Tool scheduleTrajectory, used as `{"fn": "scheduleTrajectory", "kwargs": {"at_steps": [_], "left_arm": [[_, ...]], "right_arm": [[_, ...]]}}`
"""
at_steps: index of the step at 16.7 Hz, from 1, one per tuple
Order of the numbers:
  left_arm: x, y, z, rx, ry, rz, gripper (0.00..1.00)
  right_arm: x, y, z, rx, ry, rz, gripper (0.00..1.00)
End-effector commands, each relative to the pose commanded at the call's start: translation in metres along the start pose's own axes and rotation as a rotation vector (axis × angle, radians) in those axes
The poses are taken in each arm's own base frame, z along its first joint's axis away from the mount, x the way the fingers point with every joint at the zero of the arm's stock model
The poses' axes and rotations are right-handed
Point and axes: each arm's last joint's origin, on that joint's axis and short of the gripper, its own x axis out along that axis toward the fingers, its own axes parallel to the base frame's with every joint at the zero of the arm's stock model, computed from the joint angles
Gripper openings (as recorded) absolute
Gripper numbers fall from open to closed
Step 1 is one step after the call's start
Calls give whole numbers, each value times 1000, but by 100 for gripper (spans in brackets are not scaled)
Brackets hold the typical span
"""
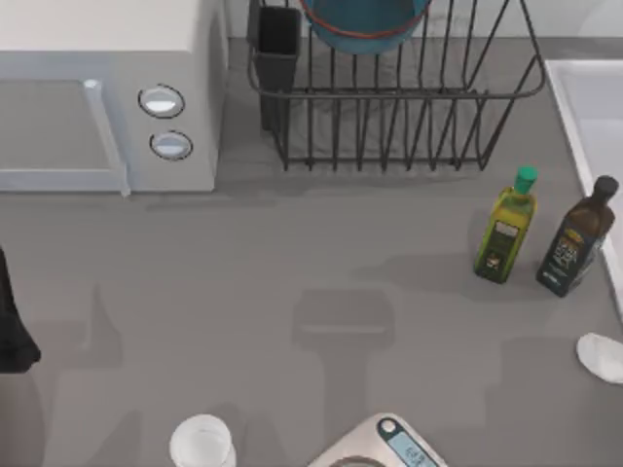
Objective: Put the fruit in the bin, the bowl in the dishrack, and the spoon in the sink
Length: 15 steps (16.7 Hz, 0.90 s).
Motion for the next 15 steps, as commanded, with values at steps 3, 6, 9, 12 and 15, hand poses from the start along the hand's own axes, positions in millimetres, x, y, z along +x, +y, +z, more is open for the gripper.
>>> {"fn": "scheduleTrajectory", "kwargs": {"at_steps": [3, 6, 9, 12, 15], "left_arm": [[0, 0, 0, 0, 0, 0, 100], [0, 0, 0, 0, 0, 0, 100], [0, 0, 0, 0, 0, 0, 100], [0, 0, 0, 0, 0, 0, 100], [0, 0, 0, 0, 0, 0, 100]], "right_arm": [[0, 0, 0, 0, 0, 0, 70], [0, 0, 0, 0, 0, 0, 47], [0, 0, 0, 0, 0, 0, 25], [0, 0, 0, 0, 0, 0, 2], [0, 0, 0, 0, 0, 0, 0]]}}
